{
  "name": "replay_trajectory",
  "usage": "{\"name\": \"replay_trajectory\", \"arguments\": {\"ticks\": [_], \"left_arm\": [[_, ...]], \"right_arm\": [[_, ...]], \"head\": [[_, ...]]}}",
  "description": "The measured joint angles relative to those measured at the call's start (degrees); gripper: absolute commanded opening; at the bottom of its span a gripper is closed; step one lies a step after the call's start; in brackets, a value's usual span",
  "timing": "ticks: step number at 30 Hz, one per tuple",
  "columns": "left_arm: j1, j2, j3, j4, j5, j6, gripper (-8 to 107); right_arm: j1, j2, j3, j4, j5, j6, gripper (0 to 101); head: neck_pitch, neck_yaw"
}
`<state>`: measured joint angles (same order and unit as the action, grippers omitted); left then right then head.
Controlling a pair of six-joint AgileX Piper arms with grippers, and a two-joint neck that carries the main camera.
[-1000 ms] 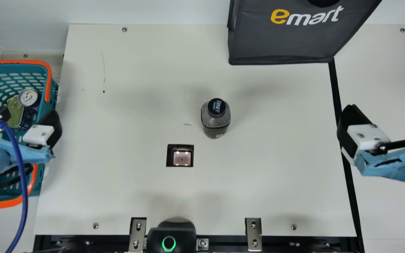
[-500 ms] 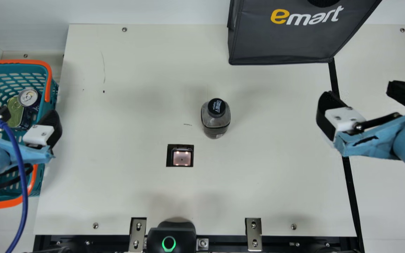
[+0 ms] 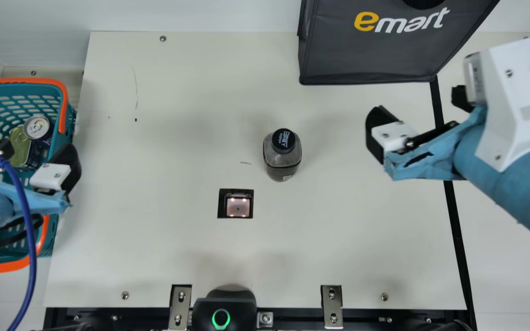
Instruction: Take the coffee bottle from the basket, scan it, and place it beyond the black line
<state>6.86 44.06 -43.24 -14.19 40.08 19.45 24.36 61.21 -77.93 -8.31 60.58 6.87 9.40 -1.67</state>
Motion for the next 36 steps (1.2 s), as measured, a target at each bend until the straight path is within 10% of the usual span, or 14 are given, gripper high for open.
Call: {"name": "replay_trajectory", "arguments": {"ticks": [36], "left_arm": [[0.0, 0.0, 0.0, 0.0, 0.0, 0.0, 90]], "right_arm": [[8.3, 11.2, 2.9, 4.8, -5.7, -2.4, 91]], "head": [[0.1, 0.0]]}}
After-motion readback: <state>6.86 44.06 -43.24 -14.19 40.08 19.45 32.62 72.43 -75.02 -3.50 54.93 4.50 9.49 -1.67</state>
